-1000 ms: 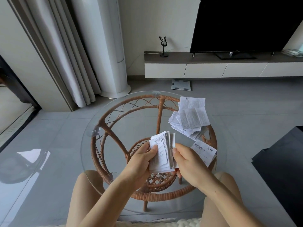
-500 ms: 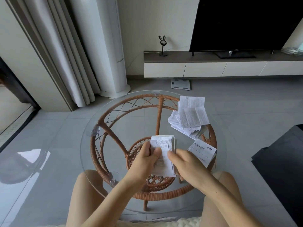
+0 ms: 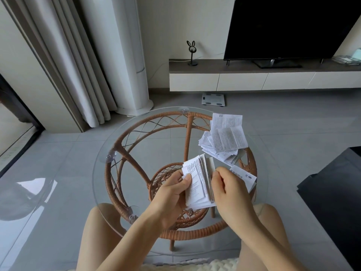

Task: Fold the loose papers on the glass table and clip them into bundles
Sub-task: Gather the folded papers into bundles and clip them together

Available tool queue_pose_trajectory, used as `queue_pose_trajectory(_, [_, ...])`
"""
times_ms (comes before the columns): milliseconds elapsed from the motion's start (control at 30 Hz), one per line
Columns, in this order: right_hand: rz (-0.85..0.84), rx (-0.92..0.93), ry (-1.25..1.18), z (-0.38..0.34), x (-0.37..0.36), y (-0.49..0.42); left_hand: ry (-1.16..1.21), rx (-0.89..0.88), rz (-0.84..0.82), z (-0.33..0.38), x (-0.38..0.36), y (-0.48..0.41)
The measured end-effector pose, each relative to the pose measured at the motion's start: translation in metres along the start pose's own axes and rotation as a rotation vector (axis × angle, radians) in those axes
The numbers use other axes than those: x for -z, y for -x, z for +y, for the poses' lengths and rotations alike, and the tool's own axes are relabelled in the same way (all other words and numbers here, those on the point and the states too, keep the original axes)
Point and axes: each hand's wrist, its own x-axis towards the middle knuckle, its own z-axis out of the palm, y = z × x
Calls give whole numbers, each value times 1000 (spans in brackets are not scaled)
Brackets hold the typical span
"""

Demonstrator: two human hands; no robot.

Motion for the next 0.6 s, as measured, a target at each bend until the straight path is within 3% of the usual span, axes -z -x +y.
queue_pose_trajectory(100, [192,258,414,-6,-4,2,-3,-25,8,-3,-3,-2])
queue_pose_trajectory(233, [280,374,520,-7,-4,-1,92,-17,18,-5,-3,-3])
queue_pose_trajectory(367, [270,217,391,-7,-2,-4,126,5,59,-5,11,-6])
queue_pose_trajectory(467, [29,-35,127,-3,17,-17,-21,-46,143,-2,28,-8])
queue_pose_trajectory(600, [-182,-151,-19,11,51,-42,-334,-144,86,16,46,1])
